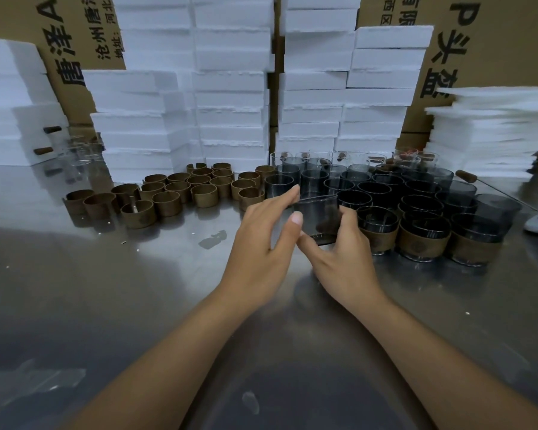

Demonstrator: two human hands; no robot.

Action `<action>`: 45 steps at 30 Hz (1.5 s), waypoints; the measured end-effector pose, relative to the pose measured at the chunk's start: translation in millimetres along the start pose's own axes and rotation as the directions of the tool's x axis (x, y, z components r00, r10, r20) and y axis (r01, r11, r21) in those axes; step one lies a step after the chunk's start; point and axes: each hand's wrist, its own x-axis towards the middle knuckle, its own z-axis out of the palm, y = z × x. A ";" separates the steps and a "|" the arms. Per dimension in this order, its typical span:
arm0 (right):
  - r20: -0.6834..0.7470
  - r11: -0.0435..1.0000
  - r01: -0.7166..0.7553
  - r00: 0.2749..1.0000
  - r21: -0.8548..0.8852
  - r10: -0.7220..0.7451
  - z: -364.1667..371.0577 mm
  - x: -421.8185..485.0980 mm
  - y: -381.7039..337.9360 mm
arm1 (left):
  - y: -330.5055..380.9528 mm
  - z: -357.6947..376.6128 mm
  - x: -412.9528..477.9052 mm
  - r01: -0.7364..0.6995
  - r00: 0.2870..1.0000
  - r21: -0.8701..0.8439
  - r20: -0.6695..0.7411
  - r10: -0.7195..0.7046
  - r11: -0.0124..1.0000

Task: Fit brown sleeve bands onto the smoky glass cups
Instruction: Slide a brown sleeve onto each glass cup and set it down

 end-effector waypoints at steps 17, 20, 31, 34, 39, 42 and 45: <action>0.078 0.990 0.029 0.996 0.137 -0.040 -1.2 1.1 1.6 | -1.7 4.2 5.0 0.130 0.991 -0.147 0.052 -0.123 0.981; 0.116 0.991 0.048 0.991 0.125 -0.063 -1.6 -0.3 0.4 | -0.4 3.2 6.4 0.128 0.991 -0.131 0.061 -0.120 0.983; 0.188 0.981 0.137 0.969 0.138 -0.162 -1.8 -3.6 -3.2 | 10.7 5.6 7.7 -0.044 0.997 0.012 0.068 0.043 0.999; 0.189 0.981 0.140 0.968 0.131 -0.164 -2.5 -2.3 -1.8 | 9.3 7.7 5.7 -0.078 0.993 0.023 0.085 0.076 0.997; 0.199 0.979 0.181 0.960 0.096 -0.197 -2.5 -0.1 0.7 | 10.4 11.6 3.2 -0.170 0.981 0.062 0.106 0.163 0.984; 0.177 0.979 0.190 0.964 0.074 -0.200 -1.9 1.4 1.5 | 10.3 12.7 2.2 -0.236 0.967 0.091 0.118 0.225 0.968; 0.147 0.986 0.162 0.975 0.050 -0.167 -1.4 1.8 2.8 | 9.4 11.7 2.4 -0.274 0.957 0.114 0.126 0.260 0.955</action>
